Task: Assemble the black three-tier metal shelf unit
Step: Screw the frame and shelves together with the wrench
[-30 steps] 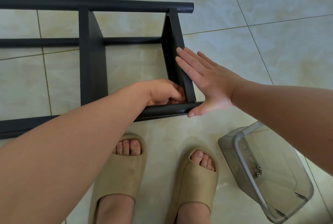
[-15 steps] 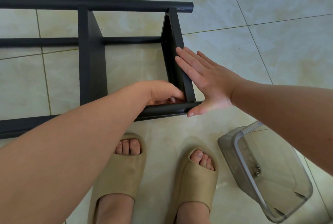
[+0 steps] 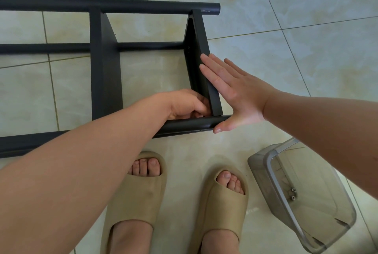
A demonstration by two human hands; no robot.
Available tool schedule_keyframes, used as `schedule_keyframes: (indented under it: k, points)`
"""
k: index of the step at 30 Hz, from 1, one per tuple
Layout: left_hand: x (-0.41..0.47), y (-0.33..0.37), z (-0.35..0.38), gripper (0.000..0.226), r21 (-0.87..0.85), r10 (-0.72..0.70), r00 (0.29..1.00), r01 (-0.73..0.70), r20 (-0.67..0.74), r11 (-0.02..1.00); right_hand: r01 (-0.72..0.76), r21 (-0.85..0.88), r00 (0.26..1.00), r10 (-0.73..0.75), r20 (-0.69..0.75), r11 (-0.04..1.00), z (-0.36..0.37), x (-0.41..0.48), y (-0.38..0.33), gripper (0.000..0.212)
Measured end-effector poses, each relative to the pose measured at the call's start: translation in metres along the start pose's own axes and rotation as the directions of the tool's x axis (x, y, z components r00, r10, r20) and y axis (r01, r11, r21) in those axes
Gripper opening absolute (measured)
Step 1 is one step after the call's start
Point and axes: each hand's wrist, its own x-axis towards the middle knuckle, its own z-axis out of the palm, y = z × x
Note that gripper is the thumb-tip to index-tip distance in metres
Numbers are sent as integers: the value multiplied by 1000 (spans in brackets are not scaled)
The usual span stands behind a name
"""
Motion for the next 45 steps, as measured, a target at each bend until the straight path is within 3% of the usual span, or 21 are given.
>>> schedule_keyframes:
  k: [4,6,7,10,13,17,21,25,29,33,38,41,45]
  points:
    - [-5,5,4,20,-81,-6,1000,6,1,997,3,7,1000,-3,6,1000,0,1,1,141]
    - [-8,6,6,24,-37,-6,990,0,-144,999,-7,0,1000,7,23,1000,-3,-1,-1,140]
    - [-10,5,4,24,88,31,969,-10,-243,996,-19,-4,999,19,34,1000,-4,-2,-3,139]
    - [-28,-2,-3,17,584,184,926,47,-330,810,-77,35,994,74,77,996,-10,-10,-12,131]
    - [-64,-6,-6,38,683,177,919,123,-352,720,-180,132,979,165,116,975,-13,-25,-26,119]
    - [-114,-7,-2,65,757,14,942,259,-334,600,-283,146,948,253,195,948,-28,-34,-49,103]
    - [-143,-9,3,45,850,-7,940,310,-340,425,-303,69,911,267,315,951,-55,-39,-72,88]
    - [-166,5,13,27,845,119,920,284,-373,454,-354,144,902,297,312,924,-88,-50,-96,75]
    - [-187,38,23,24,869,263,891,230,-369,437,-384,203,908,328,263,901,-101,-69,-114,81]
    - [-202,66,29,15,896,357,873,175,-333,407,-430,175,901,408,149,886,-114,-87,-115,86]
    - [-213,98,34,22,923,470,829,130,-301,362,-520,199,840,539,-57,831,-133,-91,-121,81]
    - [-211,109,35,23,922,512,794,152,-328,355,-551,227,797,587,-141,803,-135,-84,-121,82]
    - [-201,116,30,17,898,491,782,191,-383,397,-550,339,771,620,-146,763,-134,-74,-116,82]
